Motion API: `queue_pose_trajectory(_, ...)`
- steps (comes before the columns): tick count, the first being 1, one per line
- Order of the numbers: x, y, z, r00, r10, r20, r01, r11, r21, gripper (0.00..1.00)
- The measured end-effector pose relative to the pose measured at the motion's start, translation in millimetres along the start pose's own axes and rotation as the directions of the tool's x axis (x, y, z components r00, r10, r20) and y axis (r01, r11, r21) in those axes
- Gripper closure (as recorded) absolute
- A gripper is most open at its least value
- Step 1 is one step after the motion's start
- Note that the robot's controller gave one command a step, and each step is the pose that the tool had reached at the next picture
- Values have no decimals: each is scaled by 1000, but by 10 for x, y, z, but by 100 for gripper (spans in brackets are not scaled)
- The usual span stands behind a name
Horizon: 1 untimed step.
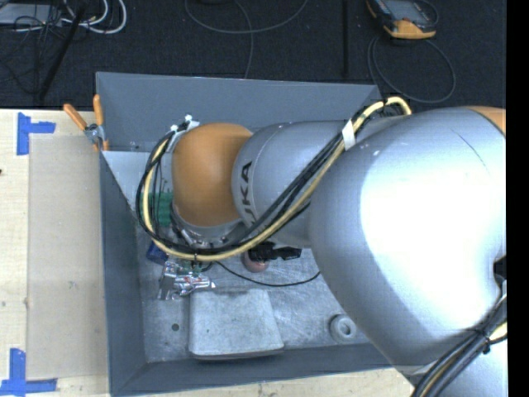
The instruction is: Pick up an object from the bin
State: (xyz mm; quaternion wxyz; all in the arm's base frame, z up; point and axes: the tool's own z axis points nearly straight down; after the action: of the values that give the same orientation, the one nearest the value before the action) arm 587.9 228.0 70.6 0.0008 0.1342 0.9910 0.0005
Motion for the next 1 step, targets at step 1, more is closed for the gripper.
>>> queue_pose_trajectory(1, 68, -205, -296, 989, 148, -2, -148, 989, 3, 0)
